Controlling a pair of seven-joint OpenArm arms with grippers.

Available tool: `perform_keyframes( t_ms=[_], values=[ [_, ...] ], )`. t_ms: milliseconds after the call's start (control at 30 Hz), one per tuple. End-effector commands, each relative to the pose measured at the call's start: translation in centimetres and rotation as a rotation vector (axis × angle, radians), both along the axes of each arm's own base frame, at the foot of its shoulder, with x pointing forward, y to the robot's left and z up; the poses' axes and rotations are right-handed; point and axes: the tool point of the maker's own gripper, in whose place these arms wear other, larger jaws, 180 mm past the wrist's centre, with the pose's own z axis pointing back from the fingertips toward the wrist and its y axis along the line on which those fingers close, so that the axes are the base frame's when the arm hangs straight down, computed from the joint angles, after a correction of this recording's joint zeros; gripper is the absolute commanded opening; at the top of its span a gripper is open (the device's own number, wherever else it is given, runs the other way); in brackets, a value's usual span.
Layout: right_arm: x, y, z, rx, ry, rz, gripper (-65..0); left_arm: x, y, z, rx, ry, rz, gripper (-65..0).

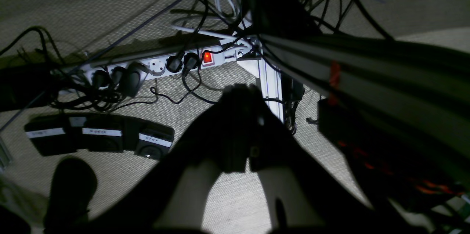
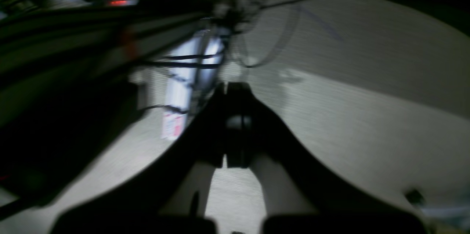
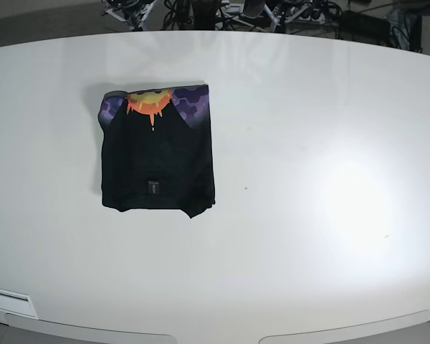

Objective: Fold the T-shirt properly

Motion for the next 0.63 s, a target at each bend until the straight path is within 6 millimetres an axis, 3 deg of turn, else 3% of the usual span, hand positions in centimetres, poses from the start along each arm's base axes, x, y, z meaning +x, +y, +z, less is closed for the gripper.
perform_keyframes(
  t_ms=[0,100,300,433,600],
  values=[
    [-0.6,-1.3,0.1,-0.025,0.005,0.007,-65.0,0.1,1.1,0.1,0.016,-0.013,0.004,-65.0],
    [-0.9,-2.5,0.2,-0.035,0.008,0.009,-65.0,0.1,1.9,0.1,0.025,-0.011,0.021,-65.0],
    [-1.6,-4.1,0.2,-0.116,0.014,-0.015,-65.0,0.4,1.8,0.1,0.024,-0.012,0.045,-65.0],
    [-1.6,-3.8,0.1,-0.094,0.016,-0.008,-65.0,0.4,1.8,0.1,0.031,-0.013,0.047,-65.0],
    [0.2,-3.2,0.1,-0.062,-0.007,-0.001,-65.0,0.1,1.1,0.0,0.023,-0.009,0.051,-65.0]
  ],
)
